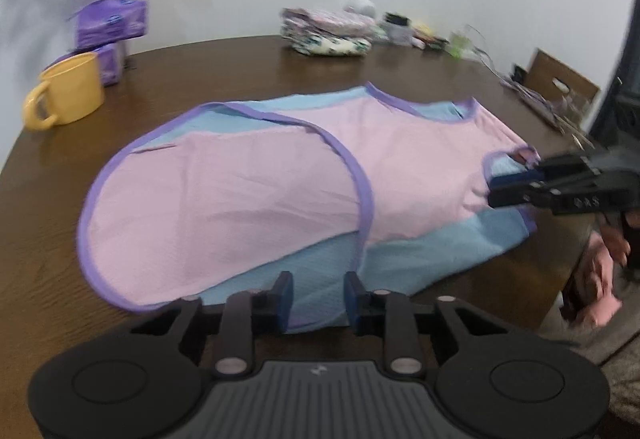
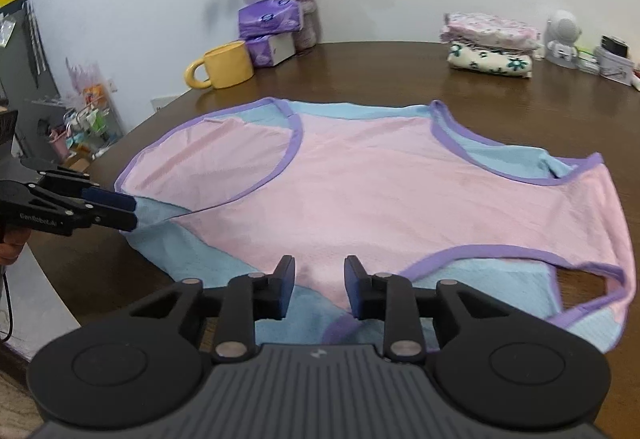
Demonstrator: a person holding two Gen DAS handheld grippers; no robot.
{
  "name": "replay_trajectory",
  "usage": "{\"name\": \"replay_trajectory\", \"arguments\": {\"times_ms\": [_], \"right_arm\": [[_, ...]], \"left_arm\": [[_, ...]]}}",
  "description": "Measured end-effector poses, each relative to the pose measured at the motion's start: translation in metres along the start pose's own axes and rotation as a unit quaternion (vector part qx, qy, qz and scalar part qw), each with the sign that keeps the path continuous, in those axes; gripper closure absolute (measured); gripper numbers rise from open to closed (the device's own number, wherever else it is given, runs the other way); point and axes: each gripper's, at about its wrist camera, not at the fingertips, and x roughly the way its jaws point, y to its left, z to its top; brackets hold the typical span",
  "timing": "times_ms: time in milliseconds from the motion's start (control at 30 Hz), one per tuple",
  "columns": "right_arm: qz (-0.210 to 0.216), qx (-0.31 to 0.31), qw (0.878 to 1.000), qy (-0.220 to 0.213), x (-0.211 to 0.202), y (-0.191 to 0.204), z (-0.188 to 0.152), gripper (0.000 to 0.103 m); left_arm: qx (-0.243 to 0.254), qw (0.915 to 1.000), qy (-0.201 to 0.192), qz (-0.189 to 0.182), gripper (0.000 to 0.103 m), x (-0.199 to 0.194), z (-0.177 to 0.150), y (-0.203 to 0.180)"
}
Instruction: Fold clothes
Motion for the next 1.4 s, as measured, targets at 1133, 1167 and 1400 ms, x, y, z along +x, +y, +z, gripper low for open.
{"name": "replay_trajectory", "arguments": {"times_ms": [1133, 1167, 1400], "right_arm": [[-0.08, -0.009, 0.996, -0.025, 0.007, 0.023, -0.022, 0.071], [-0.082, -0.01, 0.996, -0.025, 0.007, 0.024, -0.022, 0.071], [-0.094, 0.005, 0.995, -0.036, 0.006, 0.026, -0.027, 0.071]], "left_arm": [[0.048, 0.9983, -0.007, 0.033, 0.09, 0.011, 0.002, -0.032], [0.043, 0.9986, -0.008, 0.03, 0.09, 0.011, 0.003, -0.031], [0.022, 0.9994, 0.003, 0.026, 0.09, 0.016, 0.004, -0.031]]}}
